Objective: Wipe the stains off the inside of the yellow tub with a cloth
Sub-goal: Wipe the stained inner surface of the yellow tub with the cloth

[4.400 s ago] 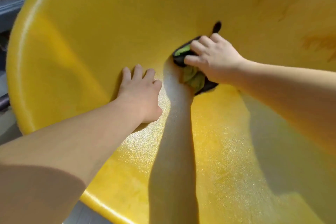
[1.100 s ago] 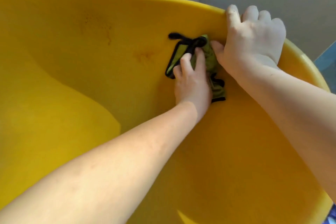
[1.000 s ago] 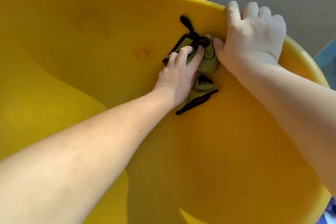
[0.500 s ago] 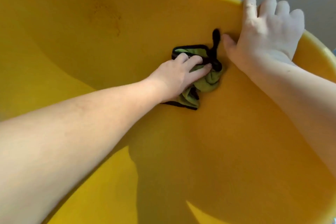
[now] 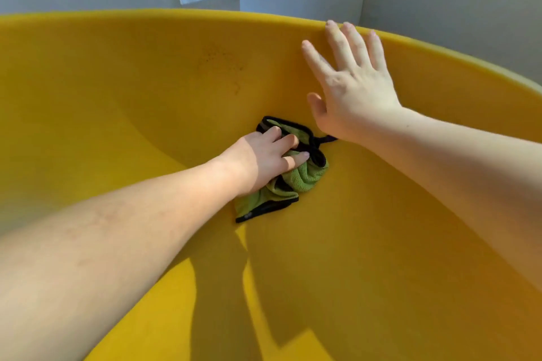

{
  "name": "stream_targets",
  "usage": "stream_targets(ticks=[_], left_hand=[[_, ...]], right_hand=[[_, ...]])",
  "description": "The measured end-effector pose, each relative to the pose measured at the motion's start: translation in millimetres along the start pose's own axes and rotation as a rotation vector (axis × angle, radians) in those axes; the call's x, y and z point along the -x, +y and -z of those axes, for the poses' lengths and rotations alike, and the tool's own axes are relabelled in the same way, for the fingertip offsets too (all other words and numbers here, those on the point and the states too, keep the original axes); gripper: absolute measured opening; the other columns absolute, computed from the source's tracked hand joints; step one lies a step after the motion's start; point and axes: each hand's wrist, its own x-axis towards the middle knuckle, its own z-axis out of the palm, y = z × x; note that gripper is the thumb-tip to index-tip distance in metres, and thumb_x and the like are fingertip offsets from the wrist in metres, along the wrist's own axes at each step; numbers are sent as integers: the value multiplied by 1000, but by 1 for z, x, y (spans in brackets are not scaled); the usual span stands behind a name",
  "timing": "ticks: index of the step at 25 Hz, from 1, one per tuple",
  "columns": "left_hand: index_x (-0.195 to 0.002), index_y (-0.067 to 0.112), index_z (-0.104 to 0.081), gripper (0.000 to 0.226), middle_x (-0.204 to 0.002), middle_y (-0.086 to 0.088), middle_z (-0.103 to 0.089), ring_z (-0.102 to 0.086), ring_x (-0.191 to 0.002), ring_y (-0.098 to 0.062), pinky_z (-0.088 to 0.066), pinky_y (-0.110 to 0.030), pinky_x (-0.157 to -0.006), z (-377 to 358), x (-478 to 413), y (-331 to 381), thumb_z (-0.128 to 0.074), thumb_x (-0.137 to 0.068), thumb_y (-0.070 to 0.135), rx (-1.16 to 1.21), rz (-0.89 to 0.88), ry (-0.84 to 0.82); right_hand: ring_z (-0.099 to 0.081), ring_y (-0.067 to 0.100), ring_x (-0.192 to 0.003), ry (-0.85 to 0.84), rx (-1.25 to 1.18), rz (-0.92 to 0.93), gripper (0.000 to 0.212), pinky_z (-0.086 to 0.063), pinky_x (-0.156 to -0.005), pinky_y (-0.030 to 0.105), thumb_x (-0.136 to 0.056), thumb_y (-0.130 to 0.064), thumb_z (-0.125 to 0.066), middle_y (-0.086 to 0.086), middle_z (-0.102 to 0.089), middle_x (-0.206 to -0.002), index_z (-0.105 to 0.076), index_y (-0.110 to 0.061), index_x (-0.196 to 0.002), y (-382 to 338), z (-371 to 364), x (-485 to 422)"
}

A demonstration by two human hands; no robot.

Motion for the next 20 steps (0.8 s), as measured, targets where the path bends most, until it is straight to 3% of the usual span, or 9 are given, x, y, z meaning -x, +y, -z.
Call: stream_targets(ticks=[3, 6, 9, 11, 14, 16, 17, 20], left_hand=[[-161, 29, -21, 71, -150, -13, -42, -48, -116, -36, -41, -41, -76, 10, -6, -56, -52, -98, 16, -261, 5, 226], [-153, 32, -40, 62, -135, -11, -54, -52, -103, -37, -39, -43, -73, 0, 8, -106, -57, -95, 18, -151, 373, 512], [-155, 25, -36, 70, -135, -16, -48, -48, -108, -41, -43, -48, -81, -28, 37, -91, -62, -91, 15, 114, 734, 449], [-155, 20, -39, 70, -132, -18, -48, -48, -104, -41, -45, -48, -78, -43, 51, -69, -65, -89, 16, 155, 638, 365], [-151, 16, -46, 61, -125, -22, -55, -51, -93, -38, -41, -44, -67, -36, 57, -101, -63, -92, 19, -2, 128, 305], [-149, 21, -49, 54, -125, -21, -56, -52, -94, -38, -38, -45, -70, -13, 61, -139, -56, -96, 20, -121, -12, 332], [-151, 25, -46, 54, -130, -19, -53, -51, -99, -38, -37, -46, -75, -5, 61, -154, -54, -98, 20, -150, 55, 357], [-156, 32, -31, 64, -141, -16, -42, -44, -114, -41, -36, -49, -90, -2, 53, -141, -52, -96, 20, 9, 569, 390]], right_hand=[[-9, 42, -158, 4, -36, -79, 78, -5, -126, 62, -99, -45, -42, 21, -11, -171, -7, -22, -165, -7, -3, -46], [-35, 43, -143, 98, -85, -175, 68, -18, -120, 64, -101, -56, -27, 19, -42, -154, -23, -23, -161, -20, -14, -60], [-39, 43, -137, 142, -46, -221, 72, -20, -118, 64, -99, -67, -22, 19, -45, -146, -28, -25, -158, -26, -21, -56], [-36, 45, -138, 107, -4, -237, 81, -18, -119, 66, -94, -74, -27, 21, -43, -147, -25, -24, -157, -30, -22, -57], [-33, 47, -142, 105, 36, -268, 87, -14, -121, 68, -91, -77, -31, 23, -40, -149, -23, -22, -157, -36, -25, -57], [-32, 48, -143, 113, 34, -265, 87, -13, -121, 68, -91, -76, -31, 24, -39, -150, -22, -21, -158, -38, -26, -55], [-31, 48, -144, 116, 34, -271, 87, -12, -121, 69, -91, -76, -31, 24, -39, -151, -22, -20, -158, -38, -25, -55], [-30, 48, -145, 127, 25, -290, 86, -11, -122, 69, -91, -75, -33, 25, -38, -151, -23, -20, -157, -40, -25, -54]])
